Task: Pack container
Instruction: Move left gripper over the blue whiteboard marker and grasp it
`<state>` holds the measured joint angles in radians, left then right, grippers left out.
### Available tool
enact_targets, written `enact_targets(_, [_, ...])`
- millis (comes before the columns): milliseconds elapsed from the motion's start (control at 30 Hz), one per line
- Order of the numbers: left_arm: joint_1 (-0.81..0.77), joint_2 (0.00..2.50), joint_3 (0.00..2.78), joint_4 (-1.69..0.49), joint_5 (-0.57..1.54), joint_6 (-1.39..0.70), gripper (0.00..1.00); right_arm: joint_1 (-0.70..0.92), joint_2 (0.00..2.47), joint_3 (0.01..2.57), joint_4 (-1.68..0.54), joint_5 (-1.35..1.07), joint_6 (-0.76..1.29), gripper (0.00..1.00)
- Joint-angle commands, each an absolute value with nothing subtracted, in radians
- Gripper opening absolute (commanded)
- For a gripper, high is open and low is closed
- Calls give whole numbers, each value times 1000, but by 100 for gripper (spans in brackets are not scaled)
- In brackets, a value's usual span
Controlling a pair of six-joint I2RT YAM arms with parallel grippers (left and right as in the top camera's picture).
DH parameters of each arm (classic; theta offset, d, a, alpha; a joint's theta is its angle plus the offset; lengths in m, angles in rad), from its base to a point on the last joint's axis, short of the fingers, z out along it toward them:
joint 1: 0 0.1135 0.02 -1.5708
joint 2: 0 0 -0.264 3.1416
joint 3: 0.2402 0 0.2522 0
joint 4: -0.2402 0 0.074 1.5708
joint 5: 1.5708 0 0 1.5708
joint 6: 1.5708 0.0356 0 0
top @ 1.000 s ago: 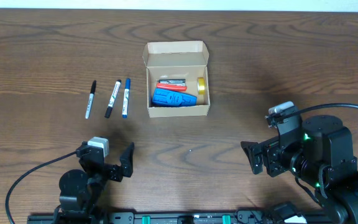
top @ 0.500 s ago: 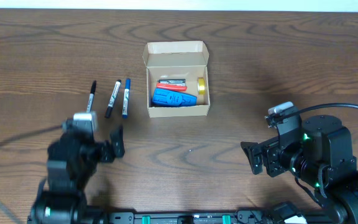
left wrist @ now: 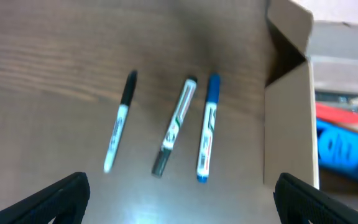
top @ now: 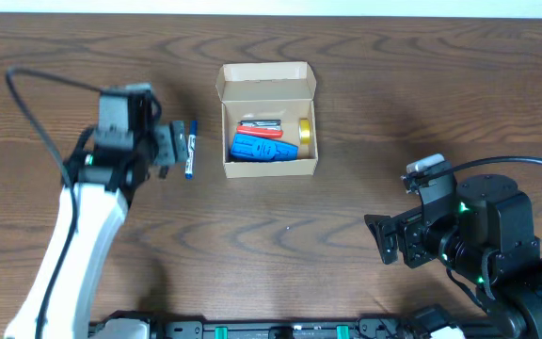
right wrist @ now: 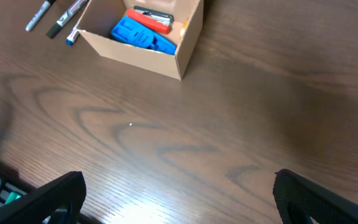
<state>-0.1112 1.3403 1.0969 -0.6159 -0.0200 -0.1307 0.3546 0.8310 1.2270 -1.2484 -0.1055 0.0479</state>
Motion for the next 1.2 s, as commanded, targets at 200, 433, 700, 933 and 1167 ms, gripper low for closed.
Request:
enact_targets(200, [-104, 1451, 1157, -461, -52, -135, 95, 347, 831, 1224, -1249, -112, 54, 99])
enact_targets(433, [-103, 1451, 1157, -453, 36, -65, 96, 347, 831, 1224, -1249, -112, 54, 99])
enact_targets(700, [-103, 1497, 1179, -566, 52, -64, 95, 347, 831, 1224, -1249, -112, 54, 99])
enact_targets(933, [-112, 1653, 1322, -761, 87, -54, 99, 347, 831, 1224, -1249, -112, 54, 99])
enact_targets(1167, [-125, 1744, 1328, -751, 105, -47, 92, 347, 831, 1224, -1249, -112, 54, 99])
